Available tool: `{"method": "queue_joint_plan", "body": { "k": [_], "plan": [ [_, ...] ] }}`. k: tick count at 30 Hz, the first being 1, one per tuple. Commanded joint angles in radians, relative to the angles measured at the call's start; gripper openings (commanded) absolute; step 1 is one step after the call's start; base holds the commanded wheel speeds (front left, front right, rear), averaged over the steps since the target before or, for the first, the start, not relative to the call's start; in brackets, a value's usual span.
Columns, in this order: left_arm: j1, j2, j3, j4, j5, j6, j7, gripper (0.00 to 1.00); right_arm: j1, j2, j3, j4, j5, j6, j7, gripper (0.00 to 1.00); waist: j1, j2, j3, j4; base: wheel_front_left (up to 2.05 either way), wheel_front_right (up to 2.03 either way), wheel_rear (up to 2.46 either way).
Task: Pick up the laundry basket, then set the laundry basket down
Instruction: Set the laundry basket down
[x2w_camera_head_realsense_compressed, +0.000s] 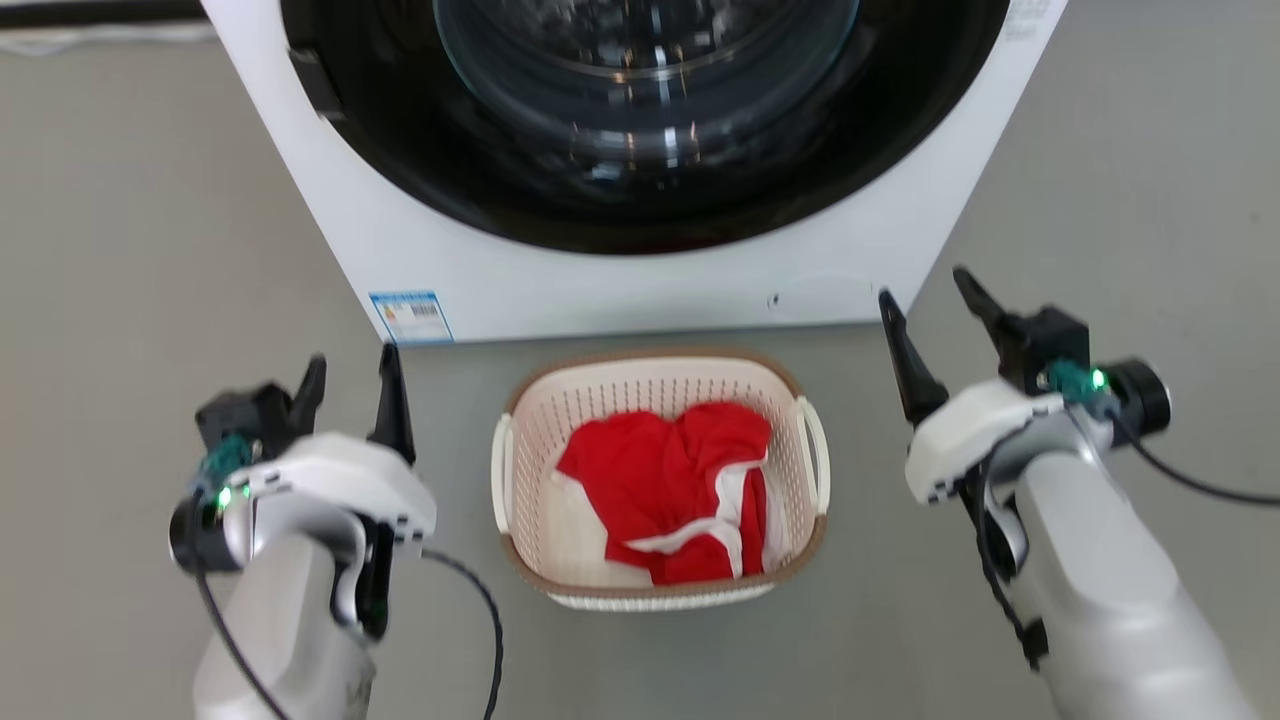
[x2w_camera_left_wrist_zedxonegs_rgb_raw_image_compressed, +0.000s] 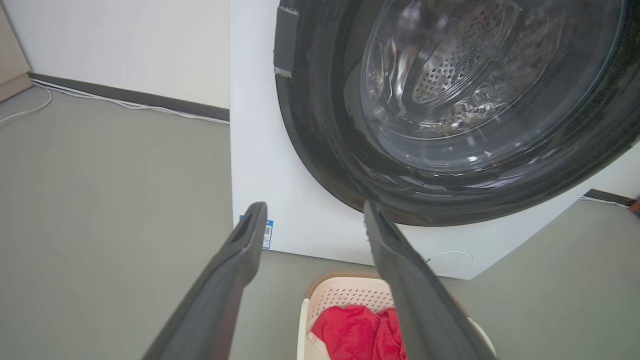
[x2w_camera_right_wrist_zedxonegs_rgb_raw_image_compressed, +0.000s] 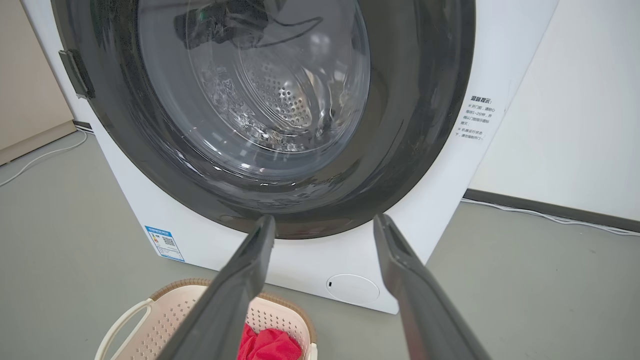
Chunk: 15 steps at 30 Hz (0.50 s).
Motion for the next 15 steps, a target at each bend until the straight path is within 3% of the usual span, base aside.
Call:
{"method": "queue_joint_plan", "body": {
  "k": [1,15],
  "plan": [
    [0.023,0.018,0.042,-0.031,0.016,-0.015,-0.005,1.00,0.032,0.014,0.005,-0.038,-0.012,0.006,-0.011,1.00,0.0000,-0.0001,-0.045,0.012,0.00,0.00,0.00],
    [0.197,-0.005,0.169,-0.144,0.084,-0.064,-0.005,1.00,0.208,0.014,-0.088,-0.172,-0.048,0.006,-0.011,1.00,0.0000,-0.0001,-0.132,0.017,0.00,0.00,0.00]
  ]
}}
